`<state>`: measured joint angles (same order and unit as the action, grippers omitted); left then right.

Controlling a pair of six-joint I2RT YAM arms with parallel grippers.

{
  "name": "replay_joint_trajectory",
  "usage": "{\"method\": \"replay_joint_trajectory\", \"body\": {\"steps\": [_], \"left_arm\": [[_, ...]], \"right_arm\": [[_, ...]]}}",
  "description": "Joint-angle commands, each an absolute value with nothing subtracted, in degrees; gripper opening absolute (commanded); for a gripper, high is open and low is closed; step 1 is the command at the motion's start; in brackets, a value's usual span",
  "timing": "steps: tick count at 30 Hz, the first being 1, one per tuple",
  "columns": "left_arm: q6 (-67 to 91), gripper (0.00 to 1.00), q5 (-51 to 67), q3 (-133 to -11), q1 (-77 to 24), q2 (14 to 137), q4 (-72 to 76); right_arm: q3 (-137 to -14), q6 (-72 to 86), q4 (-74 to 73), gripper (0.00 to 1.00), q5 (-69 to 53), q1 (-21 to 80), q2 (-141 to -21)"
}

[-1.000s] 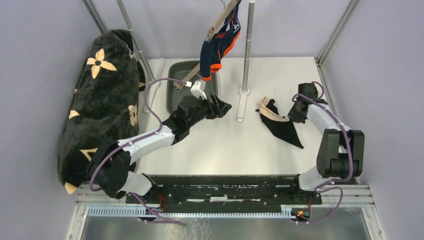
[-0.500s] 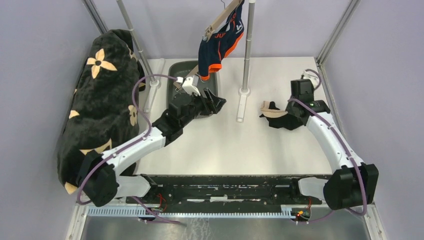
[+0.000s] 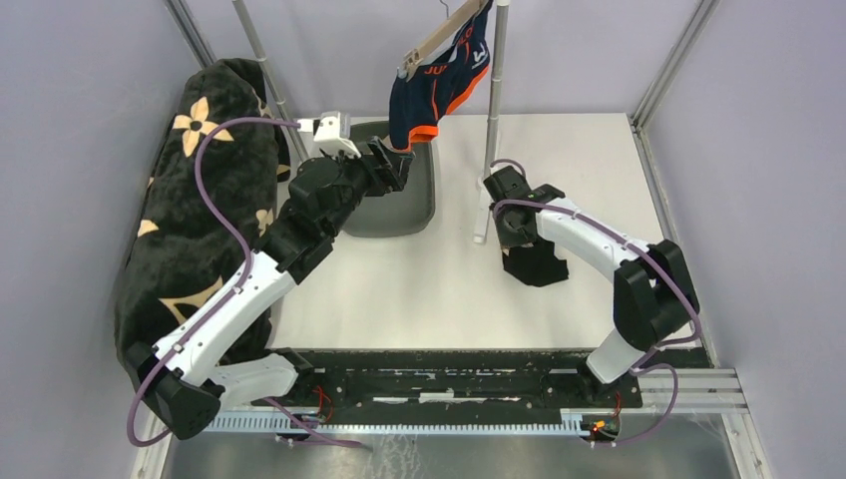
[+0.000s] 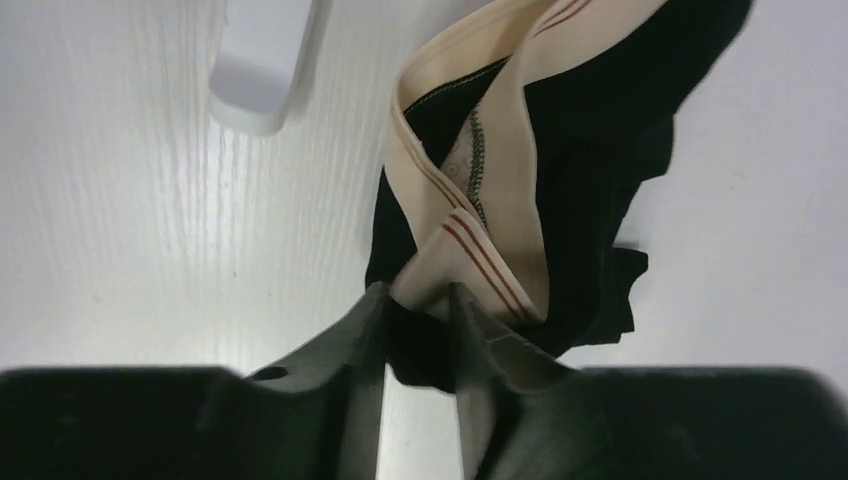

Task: Clip the underwear to the hanger
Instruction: Adjust the underwear at the center of the board.

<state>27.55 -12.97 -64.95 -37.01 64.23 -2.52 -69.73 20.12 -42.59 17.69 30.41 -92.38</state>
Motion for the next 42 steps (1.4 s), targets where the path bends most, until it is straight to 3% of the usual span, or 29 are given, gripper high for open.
{"method": "replay_joint_trajectory", "body": {"steps": [1, 3, 6, 12, 17, 20, 21, 27, 33, 37, 39, 42], "left_arm": [[24.5, 0.80, -13.8, -65.8, -34.3, 64.3, -6.0], [25.0, 0.80, -13.0, -64.5, -33.1, 64.2, -5.1], [25.8, 0.80, -11.7, -62.7, -32.0, 64.4, -4.0], [26.8, 0.80, -10.7, -59.2, -31.4, 64.6, -1.4], [27.0, 0.80, -10.6, -57.3, -31.0, 64.1, -0.6], [27.0, 0.80, -10.6, -56.5, -30.8, 63.9, -0.2], [27.0, 0.80, -10.5, -56.3, -30.7, 63.8, -0.1], [27.3, 0.80, -9.7, -55.1, -30.3, 63.5, 0.2], [27.4, 0.80, -10.2, -53.5, -30.1, 62.5, 0.6], [27.8, 0.80, -9.8, -52.8, -29.9, 62.2, 1.0], [28.2, 0.80, -9.4, -52.2, -30.0, 62.1, 1.6], [28.8, 0.80, -8.6, -51.3, -29.9, 62.1, 2.5]], "right_arm": [[-68.6, 18.8, -41.0, 0.47, 8.8, 30.2, -91.9], [-67.3, 18.9, -39.1, 0.60, 7.2, 30.2, -90.5], [-66.1, 19.2, -37.6, 0.70, 5.7, 30.2, -88.2], [-64.1, 21.4, -34.6, 0.68, 3.0, 30.2, -86.0], [-64.2, 22.0, -35.4, 0.39, 5.2, 30.7, -88.9], [-65.0, 22.4, -37.3, 0.07, 8.3, 32.1, -90.5], [-65.2, 22.4, -37.8, 0.01, 9.1, 32.9, -90.9], [-64.6, 23.2, -39.9, 0.01, 6.7, 40.5, -90.7], [-60.3, 24.7, -36.2, 0.40, -1.1, 45.6, -85.6], [-59.9, 25.7, -37.1, 0.65, 7.1, 45.6, -80.2], [-61.3, 26.7, -39.0, 0.72, 14.7, 45.1, -79.0], [-64.7, 27.7, -40.7, 0.74, 19.4, 42.0, -80.1]]}}
